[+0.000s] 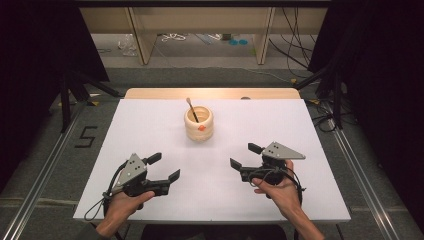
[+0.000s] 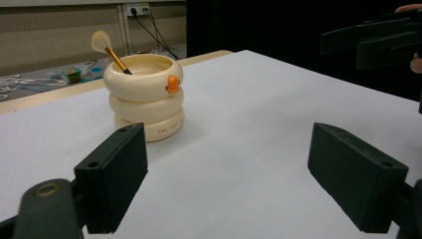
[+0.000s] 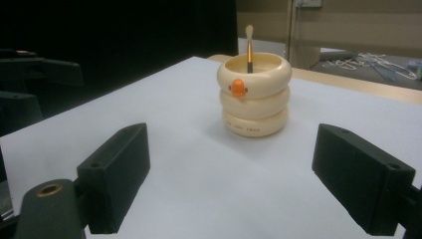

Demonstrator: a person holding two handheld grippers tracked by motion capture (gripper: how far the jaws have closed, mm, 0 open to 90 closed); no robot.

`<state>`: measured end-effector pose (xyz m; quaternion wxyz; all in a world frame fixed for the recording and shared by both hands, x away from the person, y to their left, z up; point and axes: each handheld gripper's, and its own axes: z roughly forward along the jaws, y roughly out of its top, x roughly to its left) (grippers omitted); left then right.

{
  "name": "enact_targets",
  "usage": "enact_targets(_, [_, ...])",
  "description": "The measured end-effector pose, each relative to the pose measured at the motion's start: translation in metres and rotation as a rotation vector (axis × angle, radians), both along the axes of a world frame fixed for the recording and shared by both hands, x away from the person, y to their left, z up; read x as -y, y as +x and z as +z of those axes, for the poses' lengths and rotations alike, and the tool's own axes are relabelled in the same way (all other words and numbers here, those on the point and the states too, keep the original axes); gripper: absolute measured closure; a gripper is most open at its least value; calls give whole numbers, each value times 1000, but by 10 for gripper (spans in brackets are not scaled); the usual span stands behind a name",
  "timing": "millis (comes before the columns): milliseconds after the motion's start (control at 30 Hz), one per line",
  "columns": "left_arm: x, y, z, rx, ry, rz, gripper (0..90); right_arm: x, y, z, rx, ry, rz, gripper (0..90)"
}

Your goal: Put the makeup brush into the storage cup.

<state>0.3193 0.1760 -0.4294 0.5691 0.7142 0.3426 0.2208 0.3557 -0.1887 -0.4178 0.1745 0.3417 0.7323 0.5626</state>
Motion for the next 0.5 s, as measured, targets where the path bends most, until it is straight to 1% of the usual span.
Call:
enact_targets(33, [0,0,0,-2,0,1,157,0,-1,-1,4,3,2,157])
enact_targets(67, [0,0,0,-2,0,0,157,1,-2,-1,-1,-8,-3,157])
enact_targets(133, [0,0,0,0,1,-2,157,1,-4,-2,-1,-1,0,157])
enact_targets(233, [0,0,0,-1,0,-1,157,3,-7,-3,4,-8,-3,158])
enact_targets(267, [0,0,0,-1,-1,-2,157,2,-7,-4,6,4,-3,157])
enact_targets(300, [0,0,0,1,1,-3,157,4,-9,-4,-4,-8,3,158])
enact_targets(333, [0,0,0,1,2,-2,157,5,-10,-5,6,-12,-8,158])
enact_targets(367, [0,0,0,-2,1,-1,157,5,-11,-5,-3,-7,-4,157])
enact_targets(400, [0,0,0,-3,1,-1,157,5,-12,-6,6,-2,-8,158])
enact_targets(467, [1,0,0,-3,4,-2,157,7,-14,-6,2,-14,-9,158])
enact_targets(500, [1,0,0,-3,3,-2,157,7,-15,-7,2,-11,-10,158])
